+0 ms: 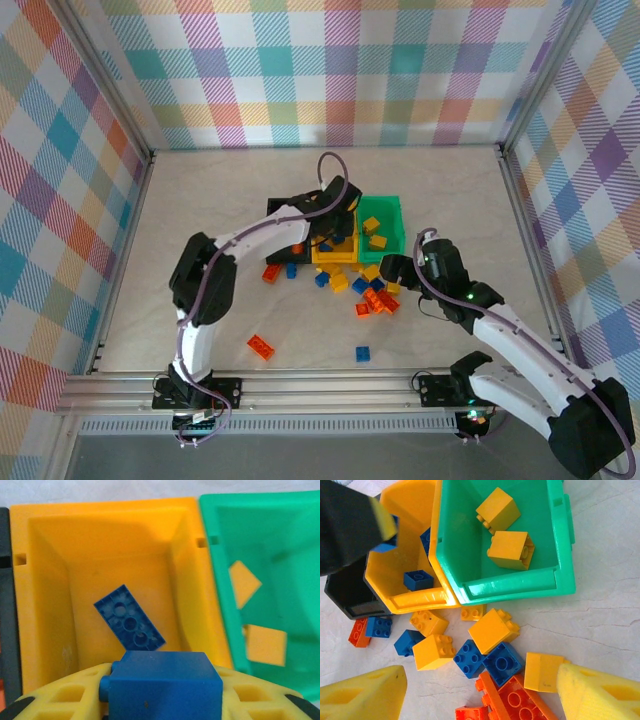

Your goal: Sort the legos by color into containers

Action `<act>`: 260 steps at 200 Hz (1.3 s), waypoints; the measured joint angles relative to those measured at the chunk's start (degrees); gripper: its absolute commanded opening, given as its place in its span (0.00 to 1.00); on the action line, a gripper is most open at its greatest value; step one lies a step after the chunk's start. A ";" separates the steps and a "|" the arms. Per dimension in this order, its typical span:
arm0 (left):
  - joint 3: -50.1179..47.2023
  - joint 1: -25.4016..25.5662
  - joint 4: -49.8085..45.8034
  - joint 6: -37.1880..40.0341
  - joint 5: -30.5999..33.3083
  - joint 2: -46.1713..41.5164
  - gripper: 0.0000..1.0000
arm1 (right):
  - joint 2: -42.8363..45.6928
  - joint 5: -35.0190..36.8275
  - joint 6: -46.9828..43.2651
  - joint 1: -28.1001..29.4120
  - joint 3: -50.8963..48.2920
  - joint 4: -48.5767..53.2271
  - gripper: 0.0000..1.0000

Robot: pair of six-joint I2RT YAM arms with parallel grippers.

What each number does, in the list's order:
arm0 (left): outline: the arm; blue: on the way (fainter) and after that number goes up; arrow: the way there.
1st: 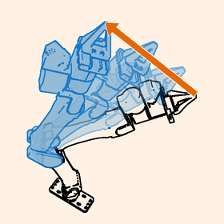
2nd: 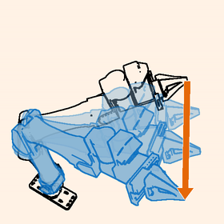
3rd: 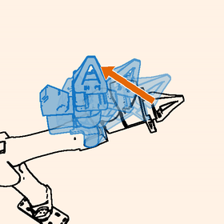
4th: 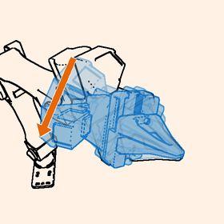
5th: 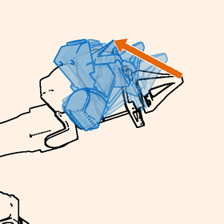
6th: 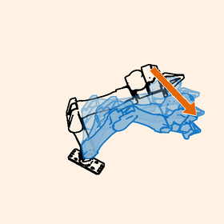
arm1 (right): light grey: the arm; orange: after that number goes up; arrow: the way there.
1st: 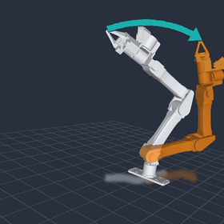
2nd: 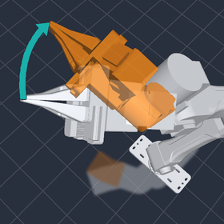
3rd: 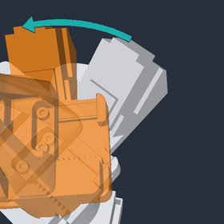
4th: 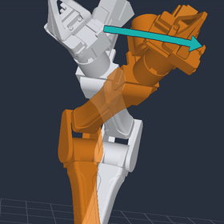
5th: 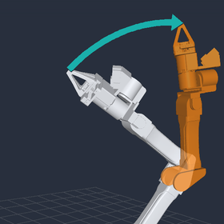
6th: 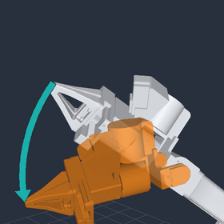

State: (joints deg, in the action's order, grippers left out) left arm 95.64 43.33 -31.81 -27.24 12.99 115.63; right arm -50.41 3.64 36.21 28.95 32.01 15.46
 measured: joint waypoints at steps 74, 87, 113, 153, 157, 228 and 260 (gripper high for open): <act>4.81 -0.37 -2.69 -1.64 -1.01 4.72 0.90 | 0.76 -0.48 -0.24 0.00 -0.55 1.68 0.79; 4.57 -0.22 -2.51 -1.88 -1.75 3.76 0.94 | 0.74 -0.96 -0.28 0.00 -0.61 1.95 0.78; 0.35 1.18 -1.05 -2.14 -3.13 -2.75 1.00 | 0.17 -2.75 -0.94 0.00 -0.83 2.32 0.74; -12.98 5.01 5.22 -3.19 -5.49 -20.41 1.00 | -3.26 -4.94 -1.86 2.08 -1.38 4.26 0.70; -14.60 5.25 5.81 -3.37 -5.66 -22.12 1.00 | -3.72 -5.11 -2.16 2.64 -1.40 4.57 0.69; -46.27 6.19 10.91 -9.27 -5.92 -45.83 1.00 | -19.08 -7.58 -4.07 16.65 0.26 4.07 0.73; -53.09 6.19 10.38 -11.06 -4.11 -54.60 1.00 | -26.08 -5.27 -3.87 20.33 2.40 3.58 0.74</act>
State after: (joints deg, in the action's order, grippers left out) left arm 42.54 49.52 -21.43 -38.30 8.88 61.04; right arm -76.49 -1.63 32.34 49.28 34.41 19.05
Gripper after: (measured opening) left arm 0.998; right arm 0.737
